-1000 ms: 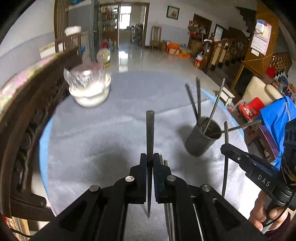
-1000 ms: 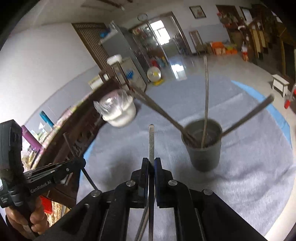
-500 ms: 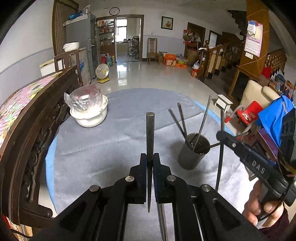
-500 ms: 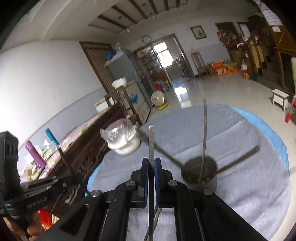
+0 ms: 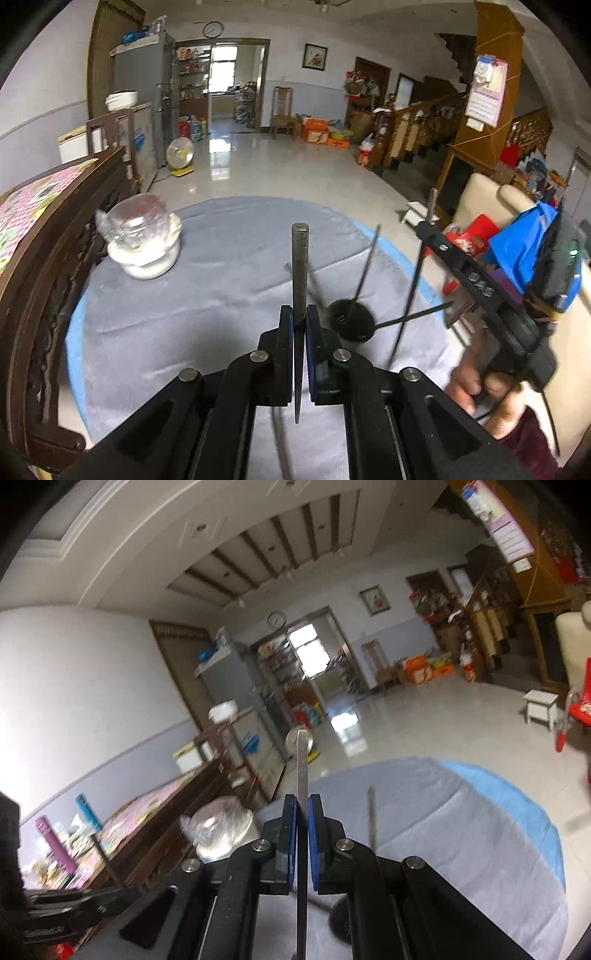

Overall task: Organize utensils
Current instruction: 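Lift both held rods upright and carry them over the grey cup, then open both tools to drop the rods into the grey cup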

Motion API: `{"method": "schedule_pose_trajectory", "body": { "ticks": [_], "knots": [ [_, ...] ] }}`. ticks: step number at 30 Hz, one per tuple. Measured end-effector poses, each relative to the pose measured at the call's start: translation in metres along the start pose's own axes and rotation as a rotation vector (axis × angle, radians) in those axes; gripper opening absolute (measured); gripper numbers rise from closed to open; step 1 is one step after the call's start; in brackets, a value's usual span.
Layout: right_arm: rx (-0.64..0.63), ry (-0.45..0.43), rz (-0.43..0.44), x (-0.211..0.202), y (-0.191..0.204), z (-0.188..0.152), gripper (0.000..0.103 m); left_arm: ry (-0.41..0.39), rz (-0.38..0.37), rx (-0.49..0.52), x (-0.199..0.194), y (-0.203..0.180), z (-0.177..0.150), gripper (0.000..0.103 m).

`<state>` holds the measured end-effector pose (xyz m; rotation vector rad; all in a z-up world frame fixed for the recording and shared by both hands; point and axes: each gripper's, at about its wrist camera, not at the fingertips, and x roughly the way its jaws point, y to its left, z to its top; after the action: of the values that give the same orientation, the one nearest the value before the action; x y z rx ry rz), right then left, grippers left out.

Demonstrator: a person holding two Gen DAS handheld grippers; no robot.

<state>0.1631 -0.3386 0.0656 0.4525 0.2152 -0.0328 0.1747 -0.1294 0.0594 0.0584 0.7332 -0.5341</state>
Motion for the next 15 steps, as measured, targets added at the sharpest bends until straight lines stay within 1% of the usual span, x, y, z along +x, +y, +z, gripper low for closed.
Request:
{"method": "schedule_pose_trajectory", "body": {
  "ticks": [5, 8, 10, 12, 15],
  "knots": [
    [-0.026, -0.126, -0.076, 0.006, 0.000, 0.014, 0.006, -0.046, -0.046, 0.006, 0.002, -0.013, 0.021, 0.006],
    [-0.037, -0.184, -0.131, 0.012, 0.002, 0.018, 0.006, -0.073, -0.071, -0.020, 0.011, -0.017, 0.034, 0.006],
    [-0.037, -0.214, -0.165, 0.018, 0.002, 0.019, 0.006, -0.083, -0.089, -0.043, 0.018, -0.016, 0.040, 0.006],
    [-0.044, -0.234, -0.202, 0.024, 0.001, 0.018, 0.006, -0.103, -0.091, -0.063, 0.027, -0.017, 0.045, 0.006],
    [-0.059, -0.244, -0.236, 0.033, 0.000, 0.014, 0.006, -0.131, -0.091, -0.083, 0.041, -0.016, 0.048, 0.006]
  ]
}}
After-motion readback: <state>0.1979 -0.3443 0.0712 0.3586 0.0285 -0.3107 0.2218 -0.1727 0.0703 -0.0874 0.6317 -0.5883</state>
